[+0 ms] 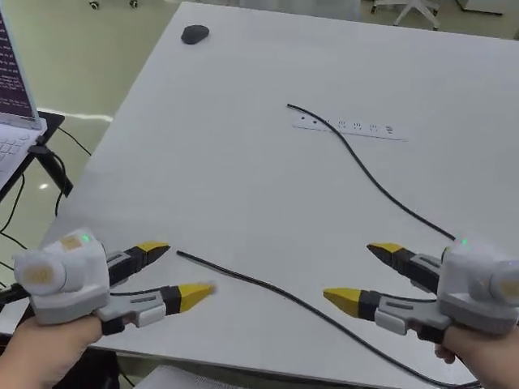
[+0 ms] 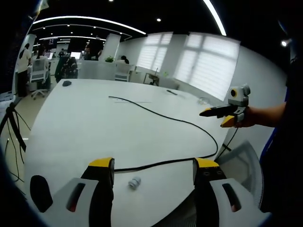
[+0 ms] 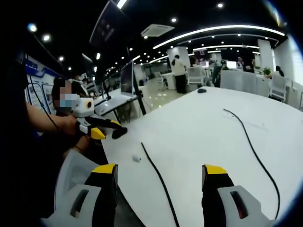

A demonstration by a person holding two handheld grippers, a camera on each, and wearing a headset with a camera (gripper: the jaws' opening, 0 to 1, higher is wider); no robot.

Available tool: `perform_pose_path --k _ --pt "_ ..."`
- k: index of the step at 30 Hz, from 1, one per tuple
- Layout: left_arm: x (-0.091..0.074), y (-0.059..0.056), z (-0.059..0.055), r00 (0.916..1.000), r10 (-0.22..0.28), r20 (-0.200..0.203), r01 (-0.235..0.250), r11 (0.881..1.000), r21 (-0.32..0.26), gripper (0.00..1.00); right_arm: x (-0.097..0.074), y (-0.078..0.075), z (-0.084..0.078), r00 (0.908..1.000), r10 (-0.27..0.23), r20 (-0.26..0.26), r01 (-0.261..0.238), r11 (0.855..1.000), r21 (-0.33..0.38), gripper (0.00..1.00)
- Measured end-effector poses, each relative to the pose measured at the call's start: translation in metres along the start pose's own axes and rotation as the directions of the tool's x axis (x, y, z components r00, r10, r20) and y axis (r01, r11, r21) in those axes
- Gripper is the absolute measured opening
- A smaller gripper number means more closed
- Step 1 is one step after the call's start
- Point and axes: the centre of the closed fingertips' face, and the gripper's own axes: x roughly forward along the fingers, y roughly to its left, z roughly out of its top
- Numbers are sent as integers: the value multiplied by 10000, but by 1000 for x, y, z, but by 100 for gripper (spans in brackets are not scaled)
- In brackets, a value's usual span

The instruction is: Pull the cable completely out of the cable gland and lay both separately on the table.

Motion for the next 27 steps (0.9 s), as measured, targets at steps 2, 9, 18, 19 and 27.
perform_pose_path --k 2,9,18,19,27 --pt "-1 -1 -1 9999 77 -110 -76 9999 102 70 -8 -1 -4 9998 -121 140 119 9998 149 74" --pt "-5 -4 1 9994 343 106 -342 9994 -99 75 -24 -4 -19 9994 -274 191 268 9992 304 79" --pt "-7 -9 -1 9986 513 -138 -512 9987 45 78 -35 -10 -26 9995 -301 87 298 9990 334 83" --pt "-7 -9 -3 9982 551 -225 -550 9985 35 78 -35 -10 -27 9996 -294 41 293 9990 331 83" --pt "-8 -12 -5 9971 677 -350 -676 9977 16 78 -42 -11 -37 9990 -231 -380 231 9997 -3 85"
